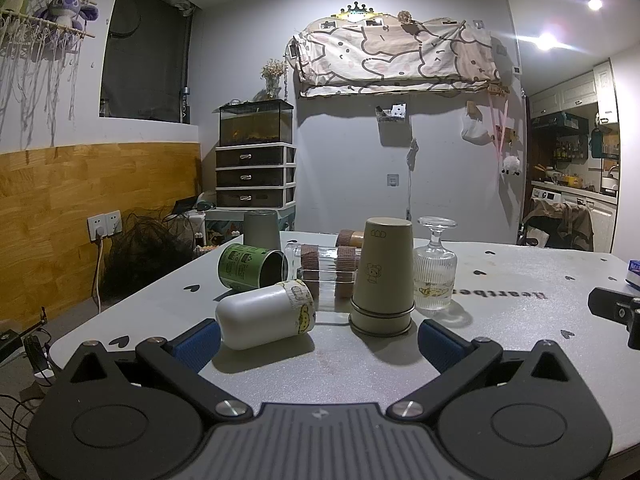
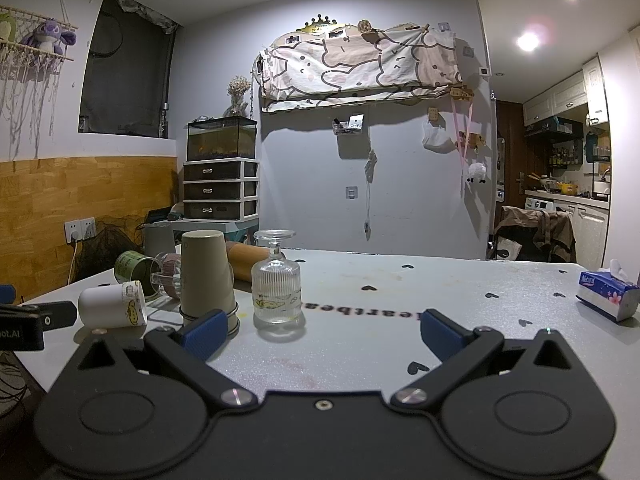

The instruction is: Flip cup upright

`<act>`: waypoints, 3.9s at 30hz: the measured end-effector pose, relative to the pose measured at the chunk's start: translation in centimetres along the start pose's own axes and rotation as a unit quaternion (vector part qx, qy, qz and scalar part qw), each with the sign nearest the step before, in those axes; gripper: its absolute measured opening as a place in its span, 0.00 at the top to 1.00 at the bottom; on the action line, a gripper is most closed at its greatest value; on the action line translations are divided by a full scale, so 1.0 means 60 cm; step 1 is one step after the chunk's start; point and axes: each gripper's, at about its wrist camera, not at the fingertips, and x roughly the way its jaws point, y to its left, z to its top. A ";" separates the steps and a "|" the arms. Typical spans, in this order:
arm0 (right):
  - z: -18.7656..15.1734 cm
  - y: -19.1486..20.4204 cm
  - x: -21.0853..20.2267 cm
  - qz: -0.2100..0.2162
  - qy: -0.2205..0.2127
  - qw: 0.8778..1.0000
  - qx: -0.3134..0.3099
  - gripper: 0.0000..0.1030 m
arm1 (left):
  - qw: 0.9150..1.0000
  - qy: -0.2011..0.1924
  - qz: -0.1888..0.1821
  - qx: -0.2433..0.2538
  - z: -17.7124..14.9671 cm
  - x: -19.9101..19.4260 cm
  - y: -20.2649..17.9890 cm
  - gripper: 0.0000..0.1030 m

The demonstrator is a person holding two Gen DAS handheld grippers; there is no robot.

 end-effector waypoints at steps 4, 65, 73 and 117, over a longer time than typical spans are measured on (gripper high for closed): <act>0.000 0.000 0.000 0.000 0.000 1.000 0.000 0.00 | 1.000 0.000 0.001 0.000 0.001 -0.001 0.000 0.00; 0.002 -0.003 -0.010 -0.001 -0.004 1.000 0.000 0.00 | 1.000 -0.003 -0.011 0.011 0.010 0.034 -0.006 0.00; 0.002 -0.004 -0.013 0.003 -0.008 1.000 0.004 0.00 | 0.998 -0.044 -0.031 0.022 0.056 0.094 -0.015 0.00; -0.025 -0.035 -0.014 0.022 0.014 0.999 0.035 0.00 | 0.991 0.050 -0.102 0.067 0.152 0.330 -0.093 0.41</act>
